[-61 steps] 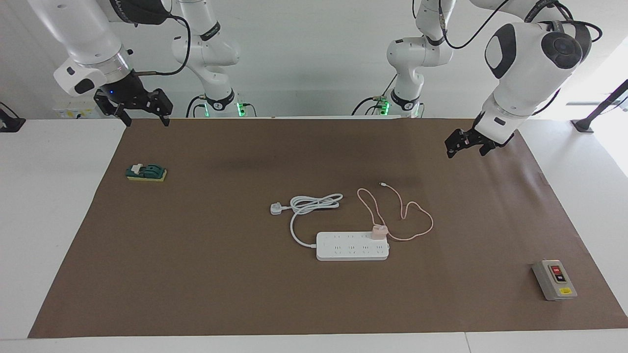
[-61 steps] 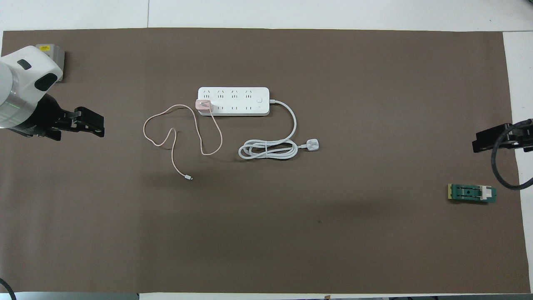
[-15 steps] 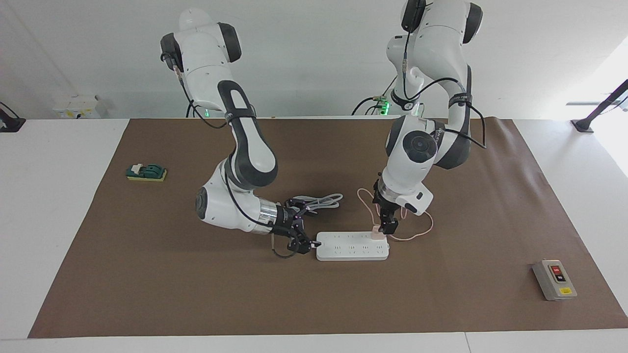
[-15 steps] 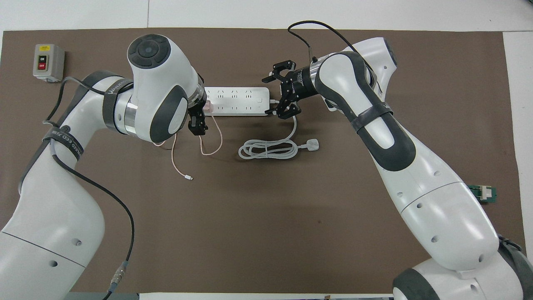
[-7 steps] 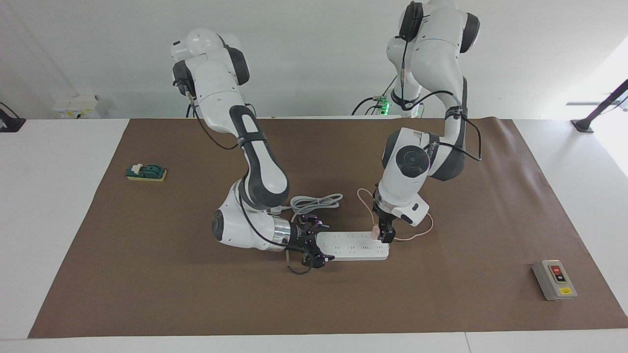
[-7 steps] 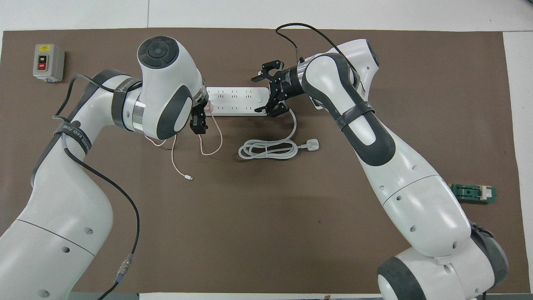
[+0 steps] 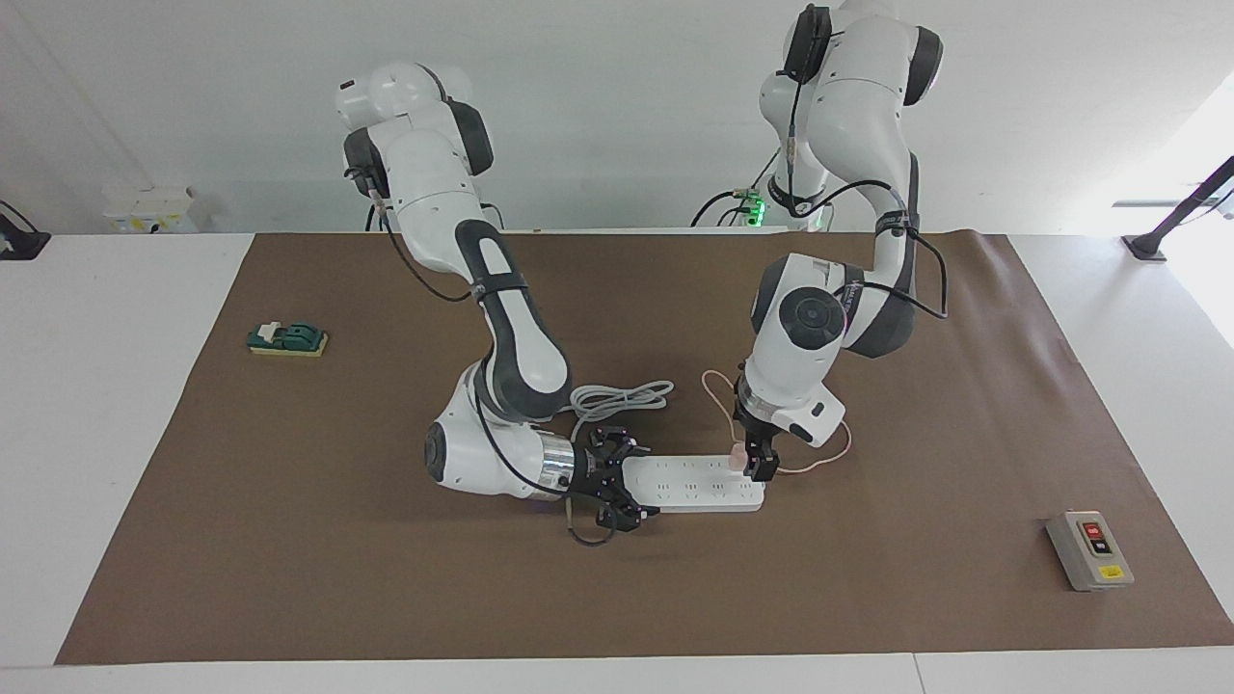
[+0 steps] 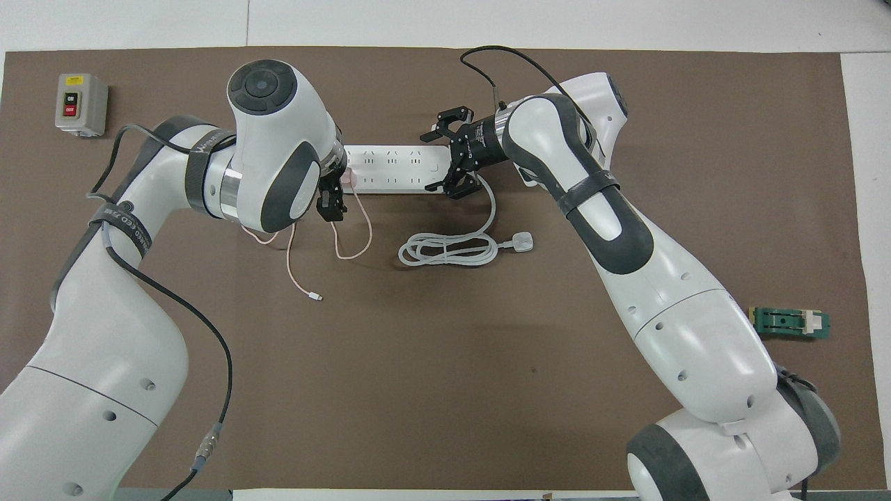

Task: Unplug charger and place it aside
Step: 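Grasp the pink charger with the left gripper while the right gripper holds the strip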

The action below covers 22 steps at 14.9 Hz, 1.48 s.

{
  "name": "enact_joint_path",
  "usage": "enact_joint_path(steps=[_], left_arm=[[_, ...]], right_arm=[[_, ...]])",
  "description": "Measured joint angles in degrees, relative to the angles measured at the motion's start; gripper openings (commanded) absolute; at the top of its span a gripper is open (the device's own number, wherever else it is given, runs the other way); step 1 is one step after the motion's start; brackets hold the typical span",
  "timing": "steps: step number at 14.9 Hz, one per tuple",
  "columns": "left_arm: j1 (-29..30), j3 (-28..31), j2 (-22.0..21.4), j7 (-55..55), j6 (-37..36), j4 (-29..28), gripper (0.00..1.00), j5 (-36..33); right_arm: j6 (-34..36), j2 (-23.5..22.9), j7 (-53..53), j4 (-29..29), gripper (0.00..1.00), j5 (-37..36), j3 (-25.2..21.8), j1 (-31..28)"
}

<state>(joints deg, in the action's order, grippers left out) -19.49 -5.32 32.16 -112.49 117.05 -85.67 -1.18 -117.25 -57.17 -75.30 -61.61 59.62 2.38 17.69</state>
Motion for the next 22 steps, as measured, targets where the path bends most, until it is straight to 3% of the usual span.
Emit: enact_joint_path(steps=[3, 4, 5, 6, 17, 22], left_arm=[[0.0, 0.0, 0.0, 0.0, 0.1, 0.0, 0.72, -1.0], [0.0, 0.0, 0.1, -0.3, 0.2, 0.0, 0.55, -2.2], [0.0, 0.0, 0.1, -0.8, 0.3, 0.0, 0.22, -2.7], [-0.1, 0.0, 0.1, -1.2, 0.5, 0.0, 0.0, -3.0], [-0.1, 0.1, 0.2, -2.0, 1.8, 0.1, 0.0, -3.5], [-0.1, 0.1, 0.0, -2.0, 0.3, 1.2, 0.0, -3.4]], right_arm=[[-1.2, -0.2, 0.4, 0.0, 1.0, 0.0, 0.1, 0.9], [-1.2, -0.3, 0.4, 0.0, 1.0, 0.2, 0.1, 1.0], [-1.1, -0.4, 0.4, 0.0, 1.0, 0.7, 0.2, 0.9], [-0.9, -0.6, 0.4, 0.0, 1.0, 1.3, 0.1, 0.8], [2.9, -0.8, 1.6, 0.1, 1.0, 2.1, 0.2, -1.6], [3.4, -0.9, 1.6, 0.5, 1.0, 2.2, 2.5, -3.9]])
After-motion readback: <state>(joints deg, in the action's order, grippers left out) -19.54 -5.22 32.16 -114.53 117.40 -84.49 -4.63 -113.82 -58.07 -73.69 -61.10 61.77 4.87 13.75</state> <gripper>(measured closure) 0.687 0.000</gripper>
